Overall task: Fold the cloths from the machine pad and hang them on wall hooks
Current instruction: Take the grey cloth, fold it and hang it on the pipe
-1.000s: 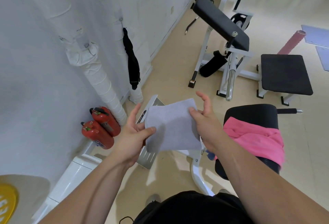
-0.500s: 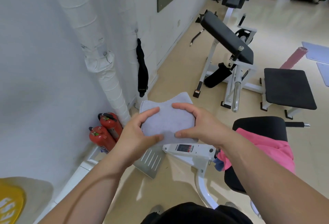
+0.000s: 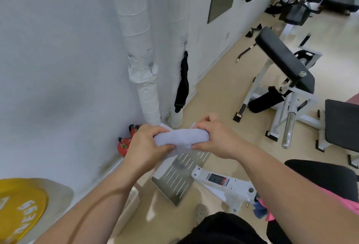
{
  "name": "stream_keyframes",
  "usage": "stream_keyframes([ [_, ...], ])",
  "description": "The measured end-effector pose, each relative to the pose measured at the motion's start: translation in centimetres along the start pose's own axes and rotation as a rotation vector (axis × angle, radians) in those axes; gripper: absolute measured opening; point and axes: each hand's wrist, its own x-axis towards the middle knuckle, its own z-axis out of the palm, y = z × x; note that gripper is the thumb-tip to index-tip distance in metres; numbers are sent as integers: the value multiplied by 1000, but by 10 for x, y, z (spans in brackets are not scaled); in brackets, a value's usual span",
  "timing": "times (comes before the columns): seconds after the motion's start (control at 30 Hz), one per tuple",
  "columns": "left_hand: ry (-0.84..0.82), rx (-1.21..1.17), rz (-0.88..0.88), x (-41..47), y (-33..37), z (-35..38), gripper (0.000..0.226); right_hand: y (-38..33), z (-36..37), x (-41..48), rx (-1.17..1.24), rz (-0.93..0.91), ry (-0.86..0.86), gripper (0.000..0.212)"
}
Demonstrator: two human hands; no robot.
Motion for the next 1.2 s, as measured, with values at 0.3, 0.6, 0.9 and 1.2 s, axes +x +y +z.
stream_keyframes([
  [0.3, 0, -67, -123, 94, 17, -8, 19, 45, -55, 127, 430, -186, -236, 21],
  [0.6, 350, -183, -291, 206, 13, 25, 59, 81, -67, 273, 658, -272, -248, 34],
  [0.9, 509, -9, -343, 312, -59, 28, 54, 114, -18, 404, 626, -355, -284, 62],
  [1.2, 686, 128, -184, 366, -84, 15, 50, 103, -4, 491, 445, -660, -41, 44],
])
